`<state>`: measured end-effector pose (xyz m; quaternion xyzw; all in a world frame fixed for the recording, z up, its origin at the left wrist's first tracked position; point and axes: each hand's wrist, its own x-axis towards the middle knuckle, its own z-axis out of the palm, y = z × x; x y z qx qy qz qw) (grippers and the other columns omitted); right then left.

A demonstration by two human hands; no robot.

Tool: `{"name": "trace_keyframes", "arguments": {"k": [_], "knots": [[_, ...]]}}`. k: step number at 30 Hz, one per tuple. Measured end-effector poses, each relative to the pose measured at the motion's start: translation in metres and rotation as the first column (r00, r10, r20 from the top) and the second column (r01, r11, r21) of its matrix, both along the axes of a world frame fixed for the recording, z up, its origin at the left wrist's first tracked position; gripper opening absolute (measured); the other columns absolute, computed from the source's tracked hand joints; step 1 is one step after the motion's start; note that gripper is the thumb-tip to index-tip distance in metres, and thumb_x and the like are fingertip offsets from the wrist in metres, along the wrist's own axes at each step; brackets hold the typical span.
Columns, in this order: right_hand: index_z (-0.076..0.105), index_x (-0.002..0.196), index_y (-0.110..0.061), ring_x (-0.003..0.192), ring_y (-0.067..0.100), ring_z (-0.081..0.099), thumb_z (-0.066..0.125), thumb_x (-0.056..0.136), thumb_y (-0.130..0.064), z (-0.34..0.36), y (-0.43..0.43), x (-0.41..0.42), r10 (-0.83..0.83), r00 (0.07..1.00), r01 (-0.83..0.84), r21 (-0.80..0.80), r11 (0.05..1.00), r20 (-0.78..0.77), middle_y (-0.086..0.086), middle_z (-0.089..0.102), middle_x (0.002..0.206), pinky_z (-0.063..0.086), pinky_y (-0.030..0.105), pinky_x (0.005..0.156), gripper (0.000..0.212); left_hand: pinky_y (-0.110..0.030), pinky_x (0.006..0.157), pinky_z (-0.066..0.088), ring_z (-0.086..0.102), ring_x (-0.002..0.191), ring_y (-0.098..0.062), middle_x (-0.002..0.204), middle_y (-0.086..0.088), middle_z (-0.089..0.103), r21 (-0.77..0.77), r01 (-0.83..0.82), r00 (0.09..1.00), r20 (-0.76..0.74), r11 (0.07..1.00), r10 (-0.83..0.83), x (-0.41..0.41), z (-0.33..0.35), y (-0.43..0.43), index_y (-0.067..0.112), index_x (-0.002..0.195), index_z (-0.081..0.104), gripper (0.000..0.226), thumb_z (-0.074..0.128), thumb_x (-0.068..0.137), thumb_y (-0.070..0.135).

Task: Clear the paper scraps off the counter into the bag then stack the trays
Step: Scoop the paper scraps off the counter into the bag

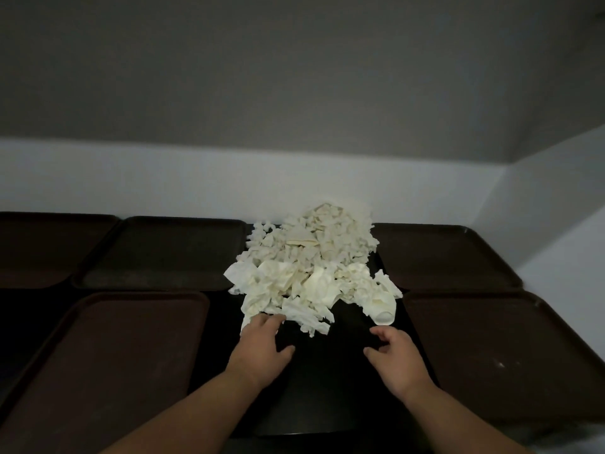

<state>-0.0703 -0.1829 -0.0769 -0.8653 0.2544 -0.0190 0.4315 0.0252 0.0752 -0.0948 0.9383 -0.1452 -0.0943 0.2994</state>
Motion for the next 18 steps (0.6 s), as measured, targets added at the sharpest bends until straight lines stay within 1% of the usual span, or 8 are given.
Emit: {"name": "trace_keyframes", "arguments": {"k": [3,6,8,10,12,13,15,18], "knots": [[0.056,0.133,-0.023,0.102,0.009,0.055,0.072,0.087,-0.022,0.001,-0.014,0.018,0.012,1.000,-0.012,-0.013,1.000,0.009,-0.002,0.044,0.130,0.046,0.021,0.085,0.049,-0.030,0.109,0.040,0.031,0.137,-0.015,0.145,0.008,0.034,0.035,0.058,0.998,0.029,0.998,-0.059,0.010,0.004,-0.023,0.035,0.149,0.037,0.069,0.065,0.087,0.050],[0.048,0.140,-0.025,0.090,0.004,0.053,0.071,0.087,-0.017,0.004,-0.030,0.039,0.044,0.999,-0.043,-0.045,0.998,0.015,-0.002,0.037,0.133,0.041,0.009,0.071,0.058,-0.037,0.112,0.038,0.021,0.145,-0.020,0.155,0.004,0.027,0.186,0.164,0.983,0.050,0.969,-0.177,0.023,0.009,-0.047,0.039,0.149,0.034,0.066,0.062,0.090,0.049],[0.043,0.144,-0.028,0.091,0.005,0.054,0.070,0.086,-0.015,0.007,-0.043,0.056,0.078,0.997,-0.077,-0.077,0.994,0.004,-0.001,0.032,0.140,0.040,0.008,0.073,0.066,-0.043,0.112,0.037,0.015,0.147,-0.021,0.159,0.003,0.023,0.281,0.218,0.972,0.022,0.935,-0.233,0.033,0.010,-0.062,0.041,0.149,0.034,0.065,0.060,0.090,0.050],[0.040,0.146,-0.033,0.111,0.014,0.056,0.069,0.085,-0.015,0.008,-0.055,0.074,0.118,0.993,-0.118,-0.114,0.986,-0.006,-0.001,0.021,0.152,0.046,0.015,0.087,0.071,-0.047,0.112,0.036,0.011,0.149,-0.025,0.161,0.000,0.020,0.339,0.219,0.975,-0.035,0.915,-0.221,0.042,0.011,-0.078,0.041,0.144,0.042,0.061,0.061,0.088,0.054],[0.037,0.148,-0.037,0.135,0.022,0.041,0.067,0.085,-0.016,0.007,-0.064,0.092,0.170,0.985,-0.174,-0.170,0.970,-0.037,0.000,0.010,0.159,0.047,0.026,0.101,0.073,-0.048,0.112,0.035,0.012,0.148,-0.030,0.160,-0.003,0.020,0.373,0.204,0.979,-0.084,0.905,-0.186,0.049,0.010,-0.091,0.040,0.140,0.048,0.057,0.063,0.086,0.053],[0.035,0.149,-0.040,0.142,0.023,0.032,0.066,0.086,-0.017,0.007,-0.068,0.100,0.207,0.976,-0.217,-0.217,0.952,-0.070,0.000,0.006,0.161,0.045,0.028,0.104,0.074,-0.047,0.111,0.036,0.016,0.146,-0.032,0.159,-0.004,0.021,0.389,0.200,0.979,-0.105,0.900,-0.172,0.053,0.008,-0.095,0.040,0.139,0.049,0.055,0.064,0.087,0.049],[0.029,0.150,-0.044,0.147,0.023,0.020,0.063,0.087,-0.019,0.007,-0.073,0.115,0.281,0.946,-0.319,-0.332,0.888,-0.160,0.000,0.002,0.162,0.045,0.030,0.103,0.076,-0.044,0.107,0.040,0.026,0.140,-0.034,0.154,-0.005,0.025,0.412,0.192,0.980,-0.127,0.891,-0.153,0.059,0.002,-0.101,0.039,0.136,0.050,0.048,0.062,0.090,0.036],[0.025,0.151,-0.045,0.146,0.024,0.018,0.059,0.088,-0.017,0.005,-0.075,0.135,0.353,0.902,-0.429,-0.422,0.799,-0.248,0.003,0.005,0.161,0.043,0.033,0.106,0.076,-0.040,0.105,0.042,0.036,0.133,-0.031,0.150,-0.004,0.030,0.408,0.174,0.983,-0.130,0.896,-0.132,0.067,-0.008,-0.103,0.035,0.134,0.053,0.042,0.057,0.094,0.023]]}}
